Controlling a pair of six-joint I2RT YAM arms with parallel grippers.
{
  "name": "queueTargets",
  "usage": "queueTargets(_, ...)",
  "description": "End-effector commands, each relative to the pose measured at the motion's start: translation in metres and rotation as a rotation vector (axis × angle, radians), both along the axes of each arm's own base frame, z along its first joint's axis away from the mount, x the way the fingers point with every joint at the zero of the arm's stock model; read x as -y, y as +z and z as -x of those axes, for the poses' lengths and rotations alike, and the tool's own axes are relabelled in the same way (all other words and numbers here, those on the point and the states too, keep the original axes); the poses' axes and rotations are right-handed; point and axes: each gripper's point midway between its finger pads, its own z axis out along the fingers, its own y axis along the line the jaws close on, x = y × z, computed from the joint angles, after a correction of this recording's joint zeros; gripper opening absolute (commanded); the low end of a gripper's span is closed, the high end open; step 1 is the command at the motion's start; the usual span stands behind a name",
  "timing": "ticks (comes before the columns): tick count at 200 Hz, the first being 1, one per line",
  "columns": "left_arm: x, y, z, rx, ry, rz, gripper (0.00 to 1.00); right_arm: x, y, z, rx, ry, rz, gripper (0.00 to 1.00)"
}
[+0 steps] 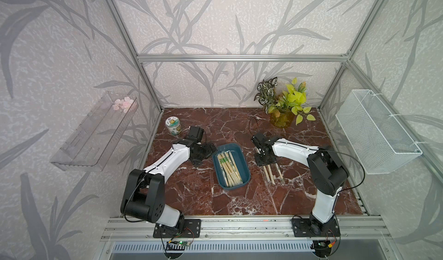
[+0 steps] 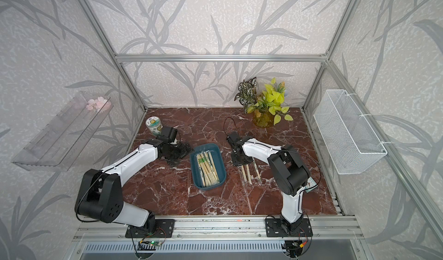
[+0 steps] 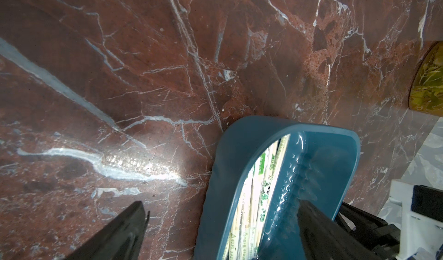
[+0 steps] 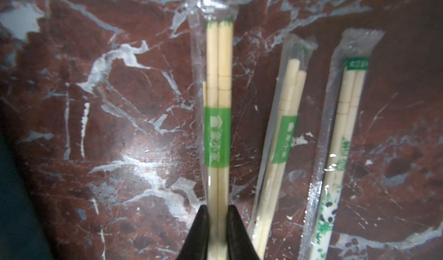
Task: Take the paired disposable chopsticks out of the storage box
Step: Place the paired disposable chopsticks at the center of the board, then pick up the paired disposable chopsticks from the storage box.
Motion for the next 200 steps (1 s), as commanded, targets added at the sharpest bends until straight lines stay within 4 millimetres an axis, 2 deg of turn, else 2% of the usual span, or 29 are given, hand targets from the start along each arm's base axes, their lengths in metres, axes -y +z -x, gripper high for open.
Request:
queueTargets(1,0.002,0.006,0.003,0.015,-0.009,0.005,0.99,0.008,0.001,-0.001,0.011,-0.011,0.030,0.27)
queueTargets(13,0.002,0.006,0.003,0.014,-0.009,0.006,0.99,0.008,0.004,-0.002,0.018,-0.014,0.029,0.30)
queueTargets(45,0.004,0.006,0.001,0.014,-0.011,0.004,0.99,0.006,0.020,-0.005,0.050,-0.023,0.003,0.32)
queueTargets(89,0.002,0.005,-0.001,0.012,-0.005,-0.006,0.99,-0.010,0.060,-0.013,0.104,-0.023,-0.103,0.33)
queueTargets(116,0.001,0.002,0.000,0.001,0.003,-0.014,0.99,-0.029,0.089,-0.017,0.139,-0.009,-0.204,0.33)
queueTargets(150,-0.001,-0.001,0.000,-0.006,0.011,-0.021,0.99,-0.058,0.117,-0.017,0.166,0.043,-0.278,0.33)
queueTargets(178,-0.003,-0.004,0.000,-0.011,0.015,-0.027,0.99,-0.090,0.130,-0.009,0.169,0.114,-0.312,0.34)
queueTargets(200,-0.005,-0.005,-0.001,-0.013,0.020,-0.028,0.99,-0.113,0.130,-0.002,0.159,0.165,-0.324,0.34)
